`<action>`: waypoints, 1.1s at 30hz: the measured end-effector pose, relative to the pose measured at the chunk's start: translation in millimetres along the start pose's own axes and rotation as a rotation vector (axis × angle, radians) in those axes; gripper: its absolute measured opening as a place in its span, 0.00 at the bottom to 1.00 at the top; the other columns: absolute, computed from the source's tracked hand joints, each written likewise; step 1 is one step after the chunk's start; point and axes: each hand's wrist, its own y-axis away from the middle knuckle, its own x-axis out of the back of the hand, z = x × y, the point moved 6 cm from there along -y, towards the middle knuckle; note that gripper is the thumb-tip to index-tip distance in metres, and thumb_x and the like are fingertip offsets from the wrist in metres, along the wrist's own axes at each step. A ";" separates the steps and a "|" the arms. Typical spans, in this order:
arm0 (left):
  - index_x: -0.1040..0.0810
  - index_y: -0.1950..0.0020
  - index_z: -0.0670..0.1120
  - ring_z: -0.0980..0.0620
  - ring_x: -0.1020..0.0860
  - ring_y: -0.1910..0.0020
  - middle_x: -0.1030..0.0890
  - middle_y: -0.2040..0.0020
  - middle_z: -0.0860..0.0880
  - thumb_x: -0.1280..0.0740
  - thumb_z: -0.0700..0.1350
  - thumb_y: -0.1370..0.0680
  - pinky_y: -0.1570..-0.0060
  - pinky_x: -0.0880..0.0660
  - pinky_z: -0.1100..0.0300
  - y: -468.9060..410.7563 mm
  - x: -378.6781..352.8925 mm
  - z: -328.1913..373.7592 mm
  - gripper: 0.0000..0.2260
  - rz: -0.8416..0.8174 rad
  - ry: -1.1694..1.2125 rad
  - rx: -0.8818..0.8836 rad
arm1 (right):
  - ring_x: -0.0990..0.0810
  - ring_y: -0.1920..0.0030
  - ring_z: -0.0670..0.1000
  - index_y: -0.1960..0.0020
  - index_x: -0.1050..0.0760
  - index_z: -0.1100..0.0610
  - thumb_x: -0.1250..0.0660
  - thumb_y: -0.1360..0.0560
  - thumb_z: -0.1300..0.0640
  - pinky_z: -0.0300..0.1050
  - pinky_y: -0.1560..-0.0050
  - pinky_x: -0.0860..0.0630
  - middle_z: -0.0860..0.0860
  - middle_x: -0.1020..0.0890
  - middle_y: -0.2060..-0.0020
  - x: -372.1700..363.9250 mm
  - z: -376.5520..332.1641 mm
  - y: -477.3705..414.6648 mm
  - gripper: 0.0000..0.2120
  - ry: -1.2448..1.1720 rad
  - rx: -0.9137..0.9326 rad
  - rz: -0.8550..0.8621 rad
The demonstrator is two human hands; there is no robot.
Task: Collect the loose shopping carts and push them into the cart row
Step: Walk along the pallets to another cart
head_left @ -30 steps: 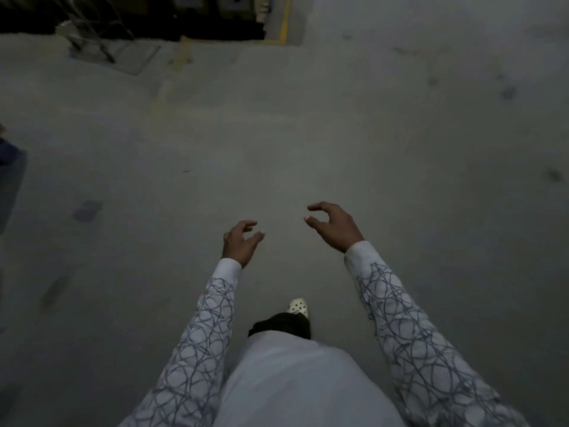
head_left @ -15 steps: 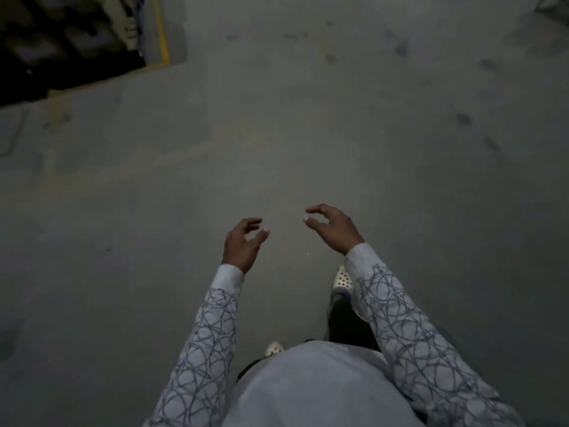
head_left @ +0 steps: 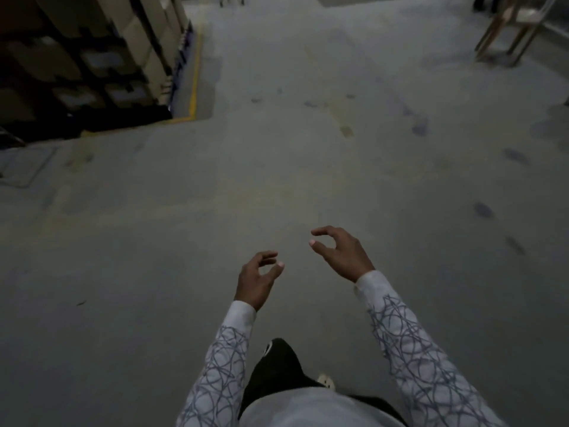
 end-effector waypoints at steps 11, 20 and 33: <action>0.18 0.45 0.48 0.52 0.19 0.46 0.16 0.50 0.51 0.25 0.43 0.25 0.40 0.24 0.53 -255.5 -35.7 65.1 0.09 0.104 0.042 -0.002 | 0.24 0.35 0.51 0.37 0.21 0.48 0.31 0.22 0.45 0.39 0.45 0.34 0.50 0.22 0.36 104.6 -0.3 -272.4 0.15 -0.009 0.069 0.032; 0.19 0.50 0.56 0.51 0.18 0.45 0.15 0.52 0.52 0.25 0.51 0.29 0.43 0.24 0.55 -473.7 -79.1 172.0 0.09 0.051 0.066 -0.051 | 0.25 0.35 0.50 0.39 0.20 0.48 0.31 0.22 0.46 0.40 0.42 0.32 0.49 0.20 0.37 189.9 -8.6 -467.6 0.14 -0.074 0.044 0.065; 0.18 0.47 0.51 0.51 0.19 0.44 0.15 0.49 0.50 0.25 0.44 0.25 0.41 0.23 0.51 -774.8 -198.3 240.3 0.08 0.083 0.076 0.008 | 0.26 0.34 0.49 0.39 0.20 0.46 0.31 0.22 0.46 0.41 0.41 0.32 0.48 0.21 0.36 291.3 52.7 -786.5 0.13 -0.120 0.051 -0.029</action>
